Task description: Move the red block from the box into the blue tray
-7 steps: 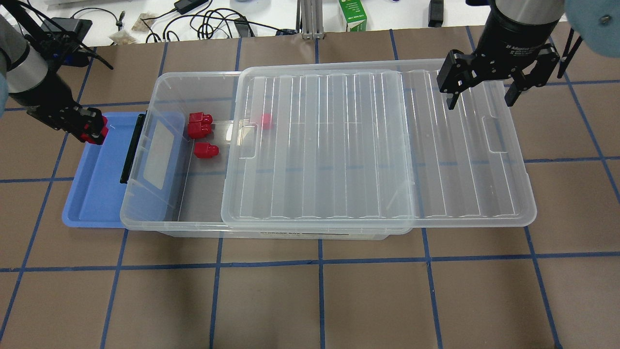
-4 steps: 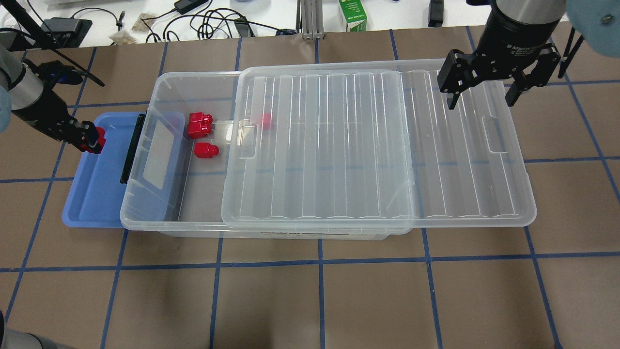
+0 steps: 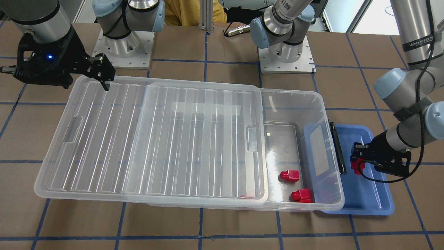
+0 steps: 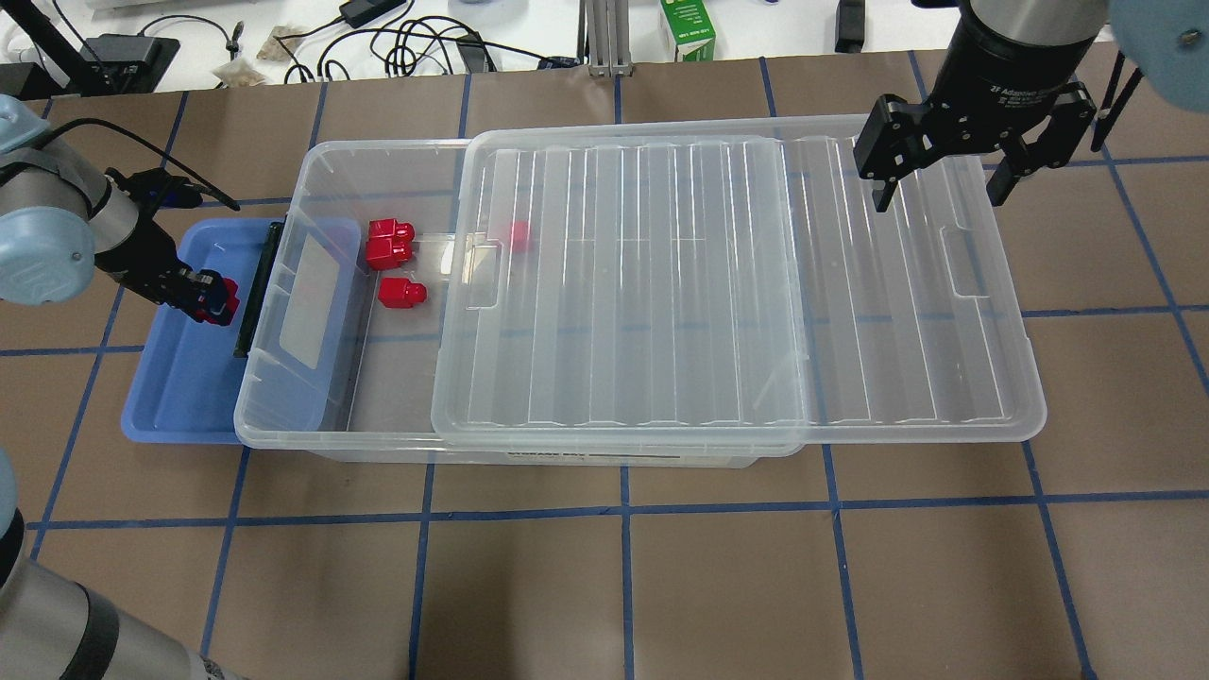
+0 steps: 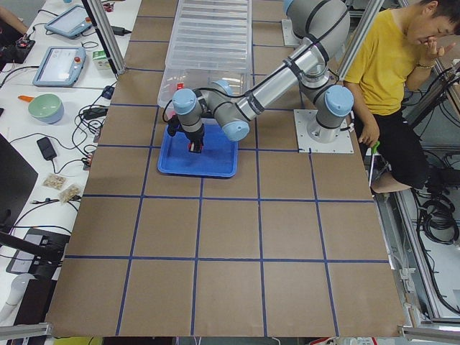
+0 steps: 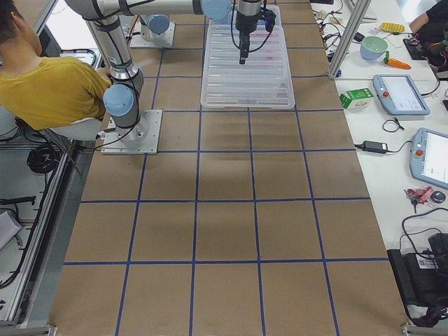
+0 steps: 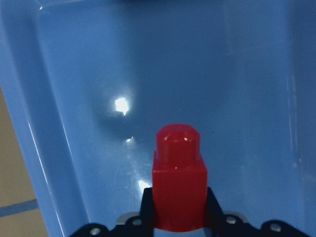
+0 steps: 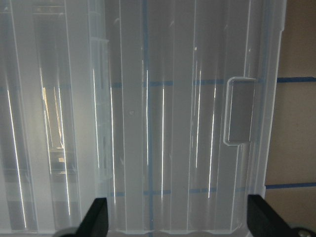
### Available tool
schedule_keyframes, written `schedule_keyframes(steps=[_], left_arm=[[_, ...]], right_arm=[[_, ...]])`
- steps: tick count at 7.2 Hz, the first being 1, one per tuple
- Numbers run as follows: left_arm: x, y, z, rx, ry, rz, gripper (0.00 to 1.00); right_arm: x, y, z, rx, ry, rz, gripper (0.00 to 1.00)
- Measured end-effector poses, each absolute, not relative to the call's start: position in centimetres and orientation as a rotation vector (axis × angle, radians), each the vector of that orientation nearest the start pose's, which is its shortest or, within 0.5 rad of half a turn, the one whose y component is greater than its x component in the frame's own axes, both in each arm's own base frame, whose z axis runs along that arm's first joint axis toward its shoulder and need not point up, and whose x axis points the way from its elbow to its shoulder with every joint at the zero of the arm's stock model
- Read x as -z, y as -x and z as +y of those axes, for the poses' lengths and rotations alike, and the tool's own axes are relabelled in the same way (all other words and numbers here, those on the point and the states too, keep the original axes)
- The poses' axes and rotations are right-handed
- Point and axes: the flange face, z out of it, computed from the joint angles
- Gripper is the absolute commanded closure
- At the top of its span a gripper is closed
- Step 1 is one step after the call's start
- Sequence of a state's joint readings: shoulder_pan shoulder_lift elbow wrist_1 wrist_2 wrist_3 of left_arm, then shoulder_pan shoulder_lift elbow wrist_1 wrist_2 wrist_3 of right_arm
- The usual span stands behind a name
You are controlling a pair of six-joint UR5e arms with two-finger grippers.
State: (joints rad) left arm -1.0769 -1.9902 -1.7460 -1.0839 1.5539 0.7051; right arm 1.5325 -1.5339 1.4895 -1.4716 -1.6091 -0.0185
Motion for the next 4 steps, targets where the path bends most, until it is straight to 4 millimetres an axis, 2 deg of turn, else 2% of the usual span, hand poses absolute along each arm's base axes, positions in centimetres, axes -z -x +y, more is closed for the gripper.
schedule_keyframes(steps=[1, 2, 3, 4], left_arm=[[-21.43, -15.92, -58.04, -0.137, -0.336, 3.199, 1.00], [-21.07, -15.93, -58.05, -0.144, -0.336, 3.201, 0.79], [-20.88, -15.93, -58.03, -0.148, -0.335, 3.202, 0.06], [-20.73, -15.94, -58.04, -0.152, -0.335, 3.204, 0.03]], right_arm=[[-49.97, -11.01, -50.63, -0.088, -0.030, 3.177, 0.00], [-49.95, -11.01, -50.65, -0.089, -0.031, 3.177, 0.00], [-49.95, -11.01, -50.70, -0.085, -0.031, 3.177, 0.00], [-49.99, -11.01, -50.74, -0.079, -0.031, 3.177, 0.00]])
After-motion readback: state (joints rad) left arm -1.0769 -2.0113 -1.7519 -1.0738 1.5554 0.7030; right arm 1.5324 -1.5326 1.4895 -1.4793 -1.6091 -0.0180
